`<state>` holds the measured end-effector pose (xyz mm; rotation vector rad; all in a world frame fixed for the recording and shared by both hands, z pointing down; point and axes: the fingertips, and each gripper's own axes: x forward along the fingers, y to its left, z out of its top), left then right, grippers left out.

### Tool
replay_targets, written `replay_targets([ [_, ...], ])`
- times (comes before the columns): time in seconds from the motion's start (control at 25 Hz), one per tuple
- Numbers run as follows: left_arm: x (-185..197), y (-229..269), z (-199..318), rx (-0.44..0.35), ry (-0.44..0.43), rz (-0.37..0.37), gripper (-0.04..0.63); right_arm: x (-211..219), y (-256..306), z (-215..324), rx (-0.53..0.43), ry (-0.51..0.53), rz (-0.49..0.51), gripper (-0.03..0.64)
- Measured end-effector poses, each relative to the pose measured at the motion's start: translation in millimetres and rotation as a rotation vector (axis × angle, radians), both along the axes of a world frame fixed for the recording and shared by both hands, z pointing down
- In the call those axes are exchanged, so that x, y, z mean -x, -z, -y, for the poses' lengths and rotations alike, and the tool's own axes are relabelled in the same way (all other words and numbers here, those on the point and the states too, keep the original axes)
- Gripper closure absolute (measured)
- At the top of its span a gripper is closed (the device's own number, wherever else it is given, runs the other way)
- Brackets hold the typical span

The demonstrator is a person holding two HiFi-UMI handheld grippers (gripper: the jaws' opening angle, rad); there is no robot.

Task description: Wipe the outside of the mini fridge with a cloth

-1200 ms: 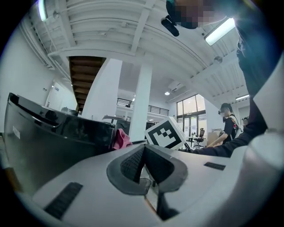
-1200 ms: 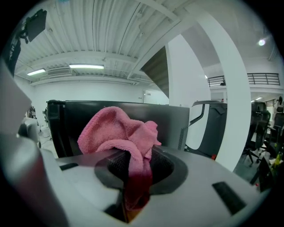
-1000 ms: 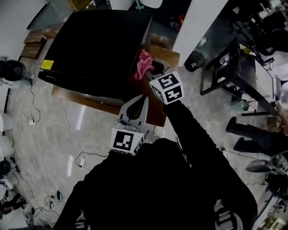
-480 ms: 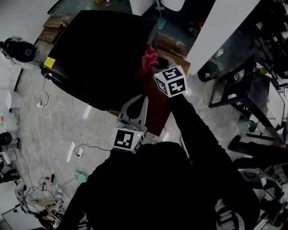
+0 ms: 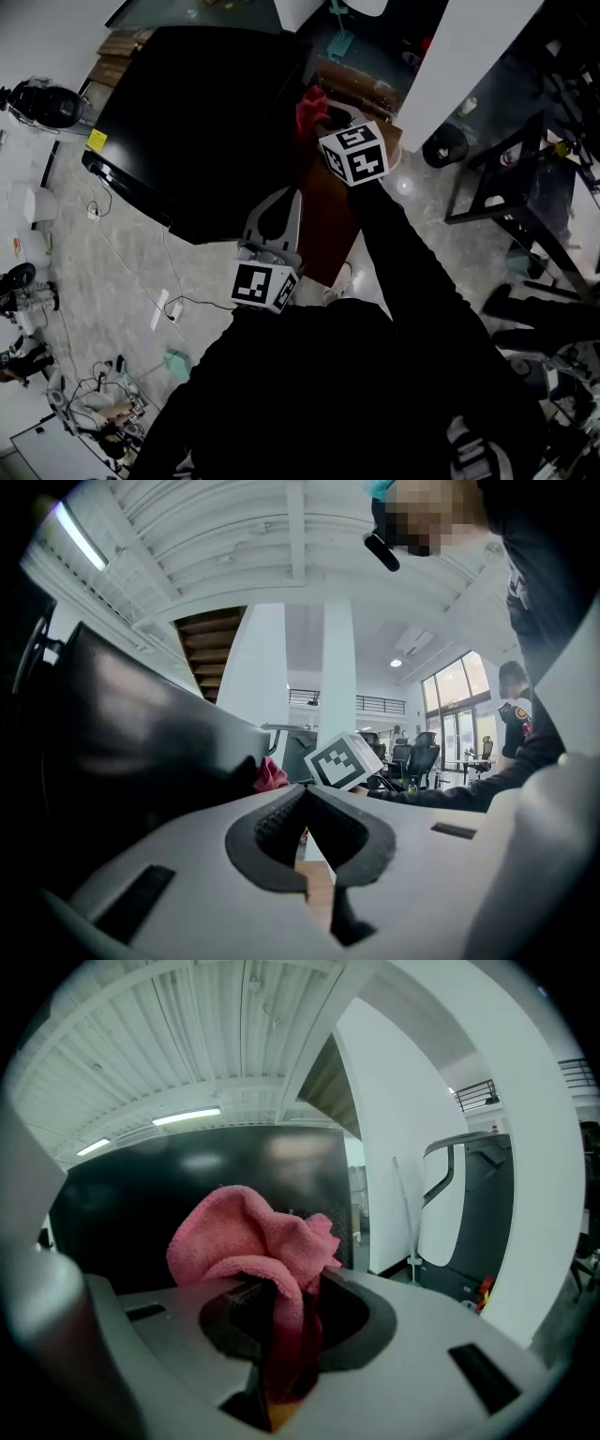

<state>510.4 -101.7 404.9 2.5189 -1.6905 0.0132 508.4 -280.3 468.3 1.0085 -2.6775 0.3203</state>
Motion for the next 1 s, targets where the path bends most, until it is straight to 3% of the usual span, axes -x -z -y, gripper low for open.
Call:
replay_targets([
  [0.28, 7.7, 3.2, 0.0, -0.014, -0.009, 0.017, 0.591, -12.8, -4.4, 16.8, -0.023, -0.059, -0.046, 0.517],
  [0.48, 9.2, -7.0, -23.5, -0.011, -0.050, 0.015, 0.591, -17.9, -4.7, -26.1, -0.093, -0.026, -0.102, 0.515],
  [1.0, 49.5, -137.5, -111.7, 0.118, -0.157, -0.022, 0.591, 26.4, -135.4, -179.4, 0.080, 0.035, -0.179, 0.514],
])
